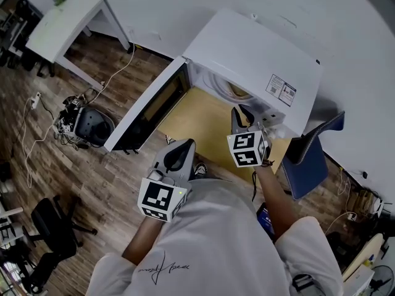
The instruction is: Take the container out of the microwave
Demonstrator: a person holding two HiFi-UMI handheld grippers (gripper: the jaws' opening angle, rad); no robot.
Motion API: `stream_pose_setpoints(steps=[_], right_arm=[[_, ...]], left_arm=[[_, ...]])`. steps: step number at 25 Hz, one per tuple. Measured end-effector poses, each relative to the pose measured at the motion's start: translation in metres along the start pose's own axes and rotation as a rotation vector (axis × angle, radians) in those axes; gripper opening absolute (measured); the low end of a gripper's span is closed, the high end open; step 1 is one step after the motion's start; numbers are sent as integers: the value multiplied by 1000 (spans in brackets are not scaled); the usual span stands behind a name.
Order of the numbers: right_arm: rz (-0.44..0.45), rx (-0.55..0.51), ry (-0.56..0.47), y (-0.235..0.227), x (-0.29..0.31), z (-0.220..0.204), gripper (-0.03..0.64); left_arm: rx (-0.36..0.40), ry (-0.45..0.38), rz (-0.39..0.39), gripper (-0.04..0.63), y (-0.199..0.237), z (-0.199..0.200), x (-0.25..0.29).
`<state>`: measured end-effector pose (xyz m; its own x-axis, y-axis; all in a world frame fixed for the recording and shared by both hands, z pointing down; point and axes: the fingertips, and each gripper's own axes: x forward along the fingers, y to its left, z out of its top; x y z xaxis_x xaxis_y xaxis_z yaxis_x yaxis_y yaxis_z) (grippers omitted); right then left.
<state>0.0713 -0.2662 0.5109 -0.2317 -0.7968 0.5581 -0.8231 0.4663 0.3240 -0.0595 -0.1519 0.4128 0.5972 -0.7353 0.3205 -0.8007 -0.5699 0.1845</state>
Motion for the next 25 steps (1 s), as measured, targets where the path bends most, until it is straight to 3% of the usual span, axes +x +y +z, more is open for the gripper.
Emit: stream_pose_setpoints(steps=[16, 25], right_arm=[[-46, -139, 134, -3, 46, -21, 109], [-65, -148, 173, -8, 68, -24, 112]], left_arm=[[-10, 17, 36, -2, 18, -5, -6], [-6, 38, 42, -2, 27, -8, -5]])
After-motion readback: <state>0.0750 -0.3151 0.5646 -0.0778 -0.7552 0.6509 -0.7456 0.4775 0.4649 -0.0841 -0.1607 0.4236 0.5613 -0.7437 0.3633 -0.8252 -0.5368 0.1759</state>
